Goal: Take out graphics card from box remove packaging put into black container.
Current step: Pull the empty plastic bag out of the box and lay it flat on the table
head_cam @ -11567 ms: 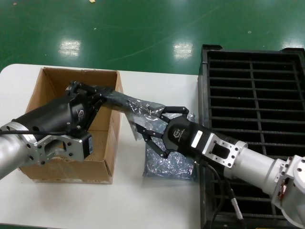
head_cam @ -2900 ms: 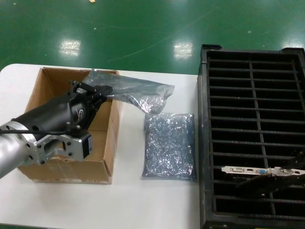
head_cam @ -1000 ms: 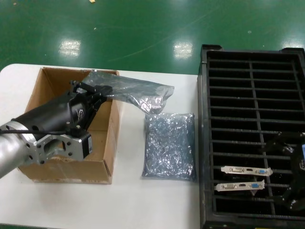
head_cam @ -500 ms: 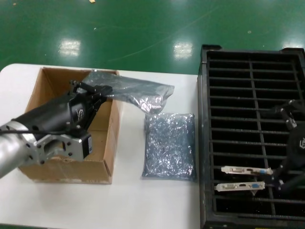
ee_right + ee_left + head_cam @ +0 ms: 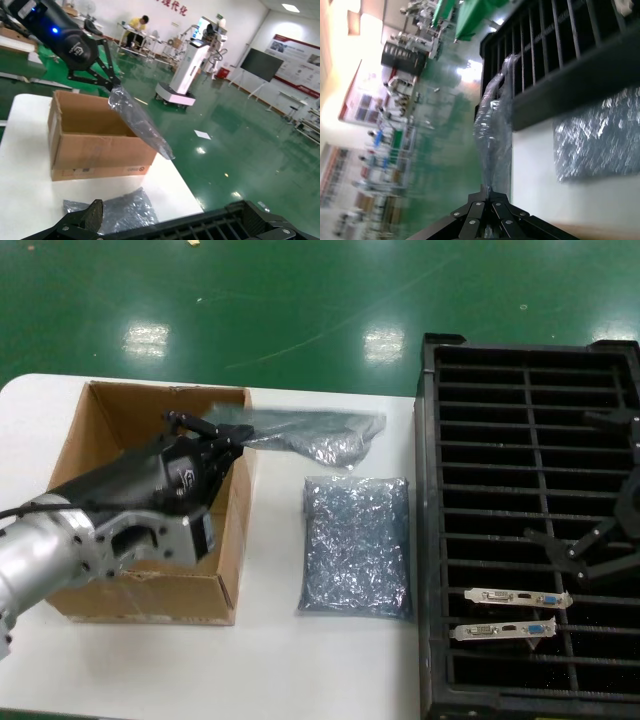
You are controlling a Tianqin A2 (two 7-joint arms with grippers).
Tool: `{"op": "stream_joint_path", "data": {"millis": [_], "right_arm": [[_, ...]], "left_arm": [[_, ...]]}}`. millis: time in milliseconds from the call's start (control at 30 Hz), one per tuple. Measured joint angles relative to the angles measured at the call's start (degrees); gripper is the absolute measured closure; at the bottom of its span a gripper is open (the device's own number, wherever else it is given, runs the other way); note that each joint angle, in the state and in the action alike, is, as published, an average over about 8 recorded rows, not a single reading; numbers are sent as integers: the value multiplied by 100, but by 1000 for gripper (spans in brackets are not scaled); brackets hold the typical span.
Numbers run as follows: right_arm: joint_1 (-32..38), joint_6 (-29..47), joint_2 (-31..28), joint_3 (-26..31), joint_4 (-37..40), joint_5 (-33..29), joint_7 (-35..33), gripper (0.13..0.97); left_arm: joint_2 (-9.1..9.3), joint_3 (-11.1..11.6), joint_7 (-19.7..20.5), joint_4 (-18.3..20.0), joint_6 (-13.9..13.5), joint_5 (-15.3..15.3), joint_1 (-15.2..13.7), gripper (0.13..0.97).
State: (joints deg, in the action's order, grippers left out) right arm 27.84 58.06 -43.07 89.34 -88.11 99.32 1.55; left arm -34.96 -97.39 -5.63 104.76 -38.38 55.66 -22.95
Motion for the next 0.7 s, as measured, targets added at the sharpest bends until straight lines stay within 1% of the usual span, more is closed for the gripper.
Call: {"op": "stream_joint_path", "data": {"millis": [33,100,167,267,333,367,433,500,533,600,700], "right_arm": [[1,0,-2,2,-2,-2,2,135],[1,0,-2,3,-2,-2,4,133],[1,0,-2,2,-2,-2,5,131],[1,0,-1,1,-1,-1,5,129],[1,0,-1,2,-1,-1,5,129],[1,0,-1,2,-1,-1,5,129],[1,0,-1,2,-1,-1,5,129],[1,0,-1,2,-1,-1,5,129],[1,0,-1,2,-1,-1,5,129],[1,0,-1,2,-1,-1,4,129],[1,-1,-1,2,-1,0,4,129]], "left_arm": [[168,83,241,37,-190,-73,-29,957],[576,305,788,106,-642,-187,-107,957],[1066,607,1347,142,-1158,-219,-212,957],[1877,1124,2173,125,-1955,-257,-417,957],[2372,1434,2744,60,-2427,-366,-567,957],[2596,1564,3039,15,-2635,-447,-640,957],[2959,1740,3622,-105,-2955,-653,-769,957],[3197,1805,4216,-248,-3139,-853,-864,957],[3279,1795,4495,-328,-3166,-942,-899,957],[3378,1696,5047,-519,-3108,-1126,-945,957],[3446,1464,5826,-862,-2857,-1478,-972,957]]}}
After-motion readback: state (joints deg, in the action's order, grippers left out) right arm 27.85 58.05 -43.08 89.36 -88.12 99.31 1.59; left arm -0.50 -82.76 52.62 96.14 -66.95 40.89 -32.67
